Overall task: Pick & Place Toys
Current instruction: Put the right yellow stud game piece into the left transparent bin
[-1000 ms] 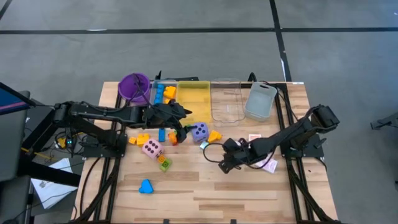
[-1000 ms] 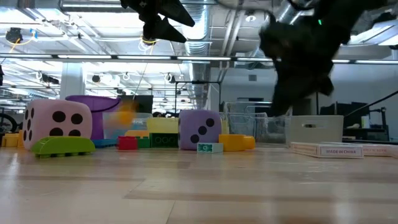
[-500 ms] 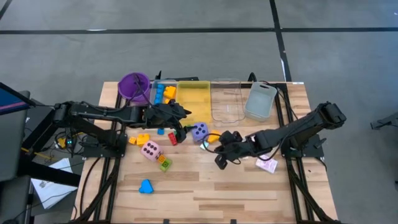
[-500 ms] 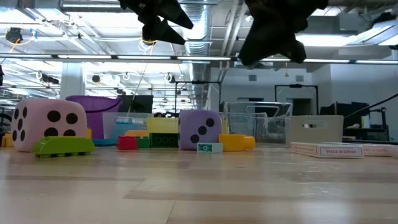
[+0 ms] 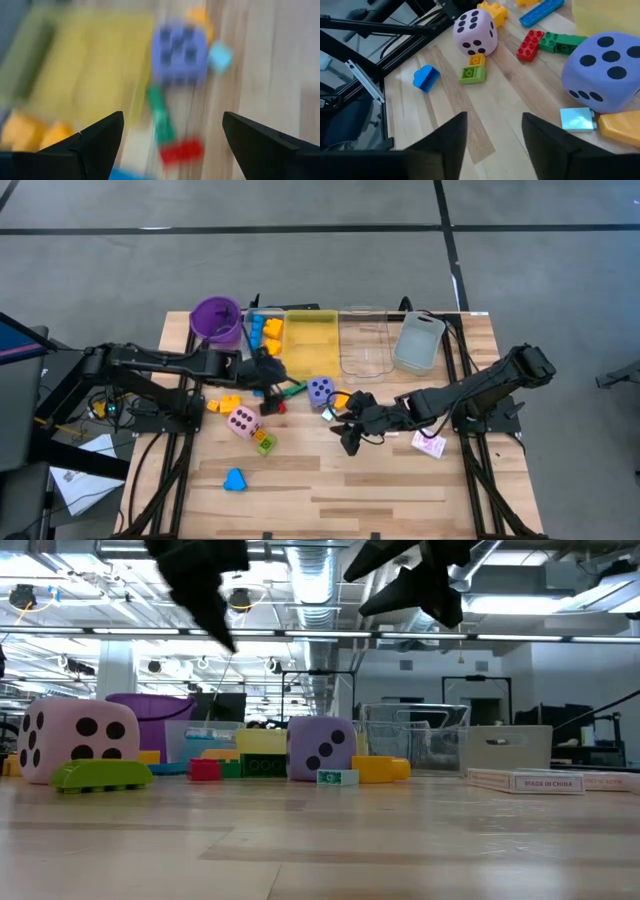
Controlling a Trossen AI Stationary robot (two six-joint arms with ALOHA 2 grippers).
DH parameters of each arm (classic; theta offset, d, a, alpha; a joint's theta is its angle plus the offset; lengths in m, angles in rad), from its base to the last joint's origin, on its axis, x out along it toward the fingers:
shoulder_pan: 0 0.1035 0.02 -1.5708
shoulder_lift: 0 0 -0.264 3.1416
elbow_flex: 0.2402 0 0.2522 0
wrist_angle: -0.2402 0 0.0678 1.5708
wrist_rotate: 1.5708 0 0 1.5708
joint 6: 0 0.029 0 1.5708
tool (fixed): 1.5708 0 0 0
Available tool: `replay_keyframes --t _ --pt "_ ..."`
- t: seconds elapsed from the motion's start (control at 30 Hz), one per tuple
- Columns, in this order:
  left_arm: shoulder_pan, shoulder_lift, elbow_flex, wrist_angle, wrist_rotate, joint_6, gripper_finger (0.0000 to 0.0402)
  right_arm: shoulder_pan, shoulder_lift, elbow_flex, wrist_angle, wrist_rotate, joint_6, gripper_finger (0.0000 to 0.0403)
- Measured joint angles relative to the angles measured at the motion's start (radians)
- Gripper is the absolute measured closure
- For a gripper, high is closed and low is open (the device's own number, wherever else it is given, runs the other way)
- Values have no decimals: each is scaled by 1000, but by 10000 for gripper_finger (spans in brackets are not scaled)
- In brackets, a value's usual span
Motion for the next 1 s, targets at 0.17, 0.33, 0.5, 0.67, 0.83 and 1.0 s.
replay_keyframes --t 0.17,0.33,0.5,0.67,0.83,1.0 --pt "9 -54 0 -276 0 -263 69 -7 0 0 -4 -1 -5 181" --pt "62 -84 -2 -489 0 -602 69 -26 0 0 -6 -1 -16 168" --pt "151 -83 -68 -460 17 -703 69 -49 0 -1 -4 -10 -70 168" --pt "250 -71 -160 -376 30 -713 69 -55 0 -1 -2 -18 -78 168" --pt "328 -72 -242 -245 78 -713 69 -53 0 -1 -9 -72 -76 168" --pt "367 -72 -312 -142 80 -712 69 -51 0 -1 -9 -97 -75 168"
